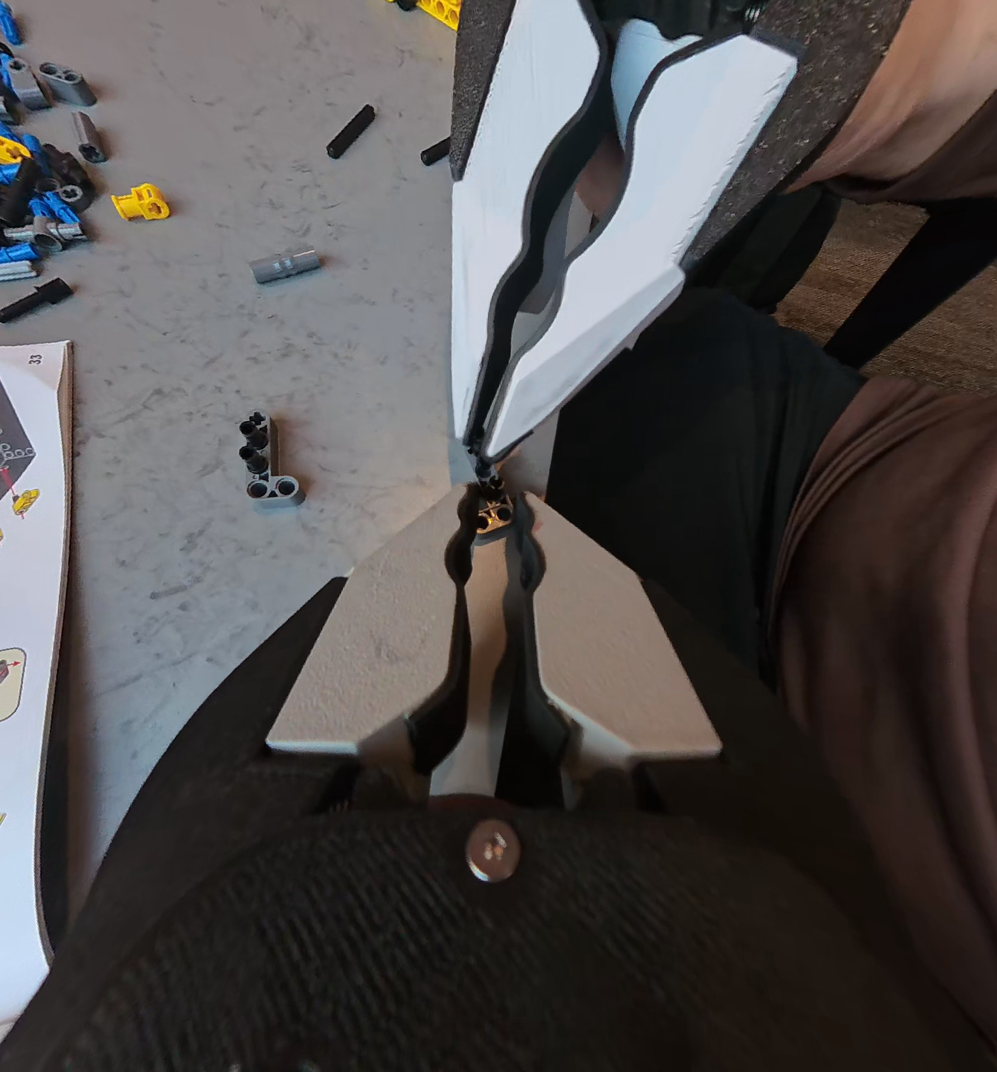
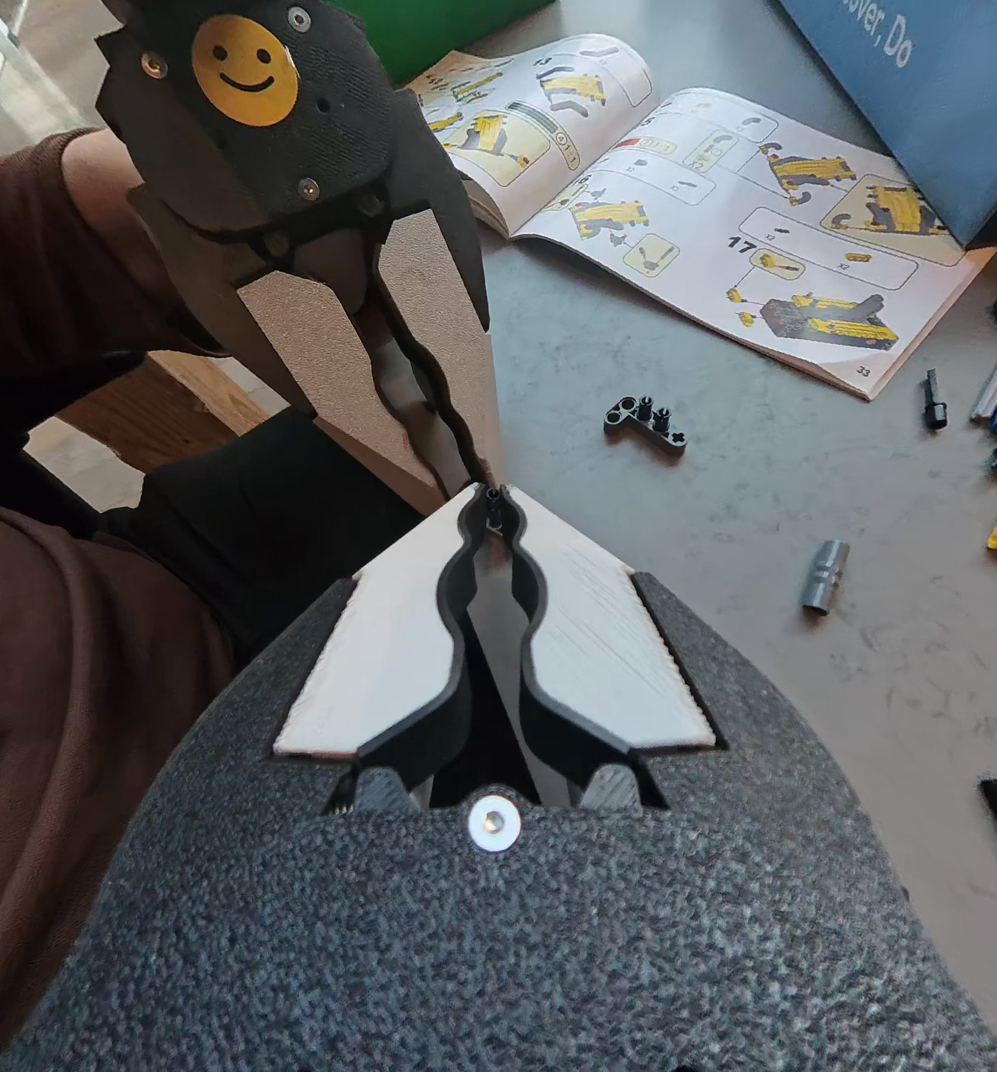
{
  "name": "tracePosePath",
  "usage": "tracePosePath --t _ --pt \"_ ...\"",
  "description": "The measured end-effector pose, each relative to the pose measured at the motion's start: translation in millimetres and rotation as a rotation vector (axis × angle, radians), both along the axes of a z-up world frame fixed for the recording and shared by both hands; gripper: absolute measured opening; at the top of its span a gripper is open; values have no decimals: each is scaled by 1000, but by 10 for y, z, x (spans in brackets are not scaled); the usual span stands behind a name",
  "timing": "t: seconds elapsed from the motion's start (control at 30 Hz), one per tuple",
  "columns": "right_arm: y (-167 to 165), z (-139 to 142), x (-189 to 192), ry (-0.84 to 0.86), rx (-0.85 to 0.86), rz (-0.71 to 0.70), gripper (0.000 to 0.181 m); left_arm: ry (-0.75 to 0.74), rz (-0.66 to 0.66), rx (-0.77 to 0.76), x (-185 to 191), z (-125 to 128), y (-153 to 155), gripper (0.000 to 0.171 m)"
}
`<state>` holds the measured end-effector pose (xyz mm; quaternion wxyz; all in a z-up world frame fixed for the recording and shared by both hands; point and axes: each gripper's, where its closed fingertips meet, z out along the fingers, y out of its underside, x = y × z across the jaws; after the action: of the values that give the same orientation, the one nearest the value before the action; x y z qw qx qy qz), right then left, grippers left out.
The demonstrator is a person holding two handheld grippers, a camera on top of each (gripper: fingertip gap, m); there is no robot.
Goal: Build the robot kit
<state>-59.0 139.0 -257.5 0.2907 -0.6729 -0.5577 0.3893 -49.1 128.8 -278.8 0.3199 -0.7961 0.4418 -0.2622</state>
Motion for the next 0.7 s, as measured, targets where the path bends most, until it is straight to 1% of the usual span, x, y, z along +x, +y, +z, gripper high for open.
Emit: tracePosePath --t 0.27,0.47,0.7 --pt "-11 -56 -3 -20 12 -1 3 -1 1 -2 -9 -1 -1 8" --pt "-4 -67 11 9 -12 -17 3 2 2 3 -10 -4 2 8" --pt "-26 -57 -6 -15 189 39 3 2 1 5 -10 -4 2 8"
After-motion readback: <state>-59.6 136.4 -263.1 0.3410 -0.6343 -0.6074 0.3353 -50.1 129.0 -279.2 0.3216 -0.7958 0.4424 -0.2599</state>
